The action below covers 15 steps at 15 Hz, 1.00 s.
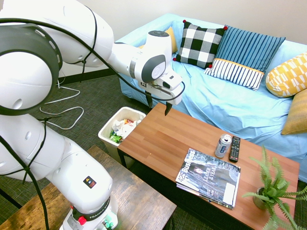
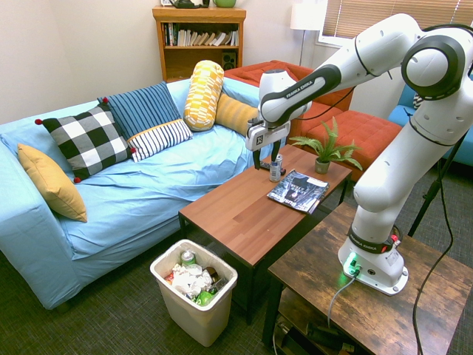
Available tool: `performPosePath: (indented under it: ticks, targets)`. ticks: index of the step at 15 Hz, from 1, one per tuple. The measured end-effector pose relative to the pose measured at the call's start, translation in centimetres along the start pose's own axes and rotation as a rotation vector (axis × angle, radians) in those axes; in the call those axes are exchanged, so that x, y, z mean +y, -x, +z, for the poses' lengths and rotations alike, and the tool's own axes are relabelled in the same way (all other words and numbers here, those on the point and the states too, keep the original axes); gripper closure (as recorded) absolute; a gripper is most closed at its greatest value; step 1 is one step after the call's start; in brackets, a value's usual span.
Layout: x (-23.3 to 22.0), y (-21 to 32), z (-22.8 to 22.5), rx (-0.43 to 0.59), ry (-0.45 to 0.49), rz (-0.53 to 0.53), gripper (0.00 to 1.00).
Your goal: Throw the can in the trash bin
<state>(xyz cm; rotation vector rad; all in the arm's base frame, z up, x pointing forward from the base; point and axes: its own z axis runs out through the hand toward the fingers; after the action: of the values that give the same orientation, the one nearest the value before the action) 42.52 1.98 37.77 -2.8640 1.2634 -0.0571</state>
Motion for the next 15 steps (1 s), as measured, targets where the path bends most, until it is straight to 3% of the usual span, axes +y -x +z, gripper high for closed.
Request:
performPosePath:
  ticks: [5, 10, 15]
  targets:
    - [0.8, -2.4, -0.2, 0.055, -0.027, 0.069, 0.0]
    - [4.0, -11.5, 0.9, 0.118, -0.054, 0.29, 0.0]
    - [6.6, -20.0, 3.8, 0.118, -0.029, 0.469, 0.0]
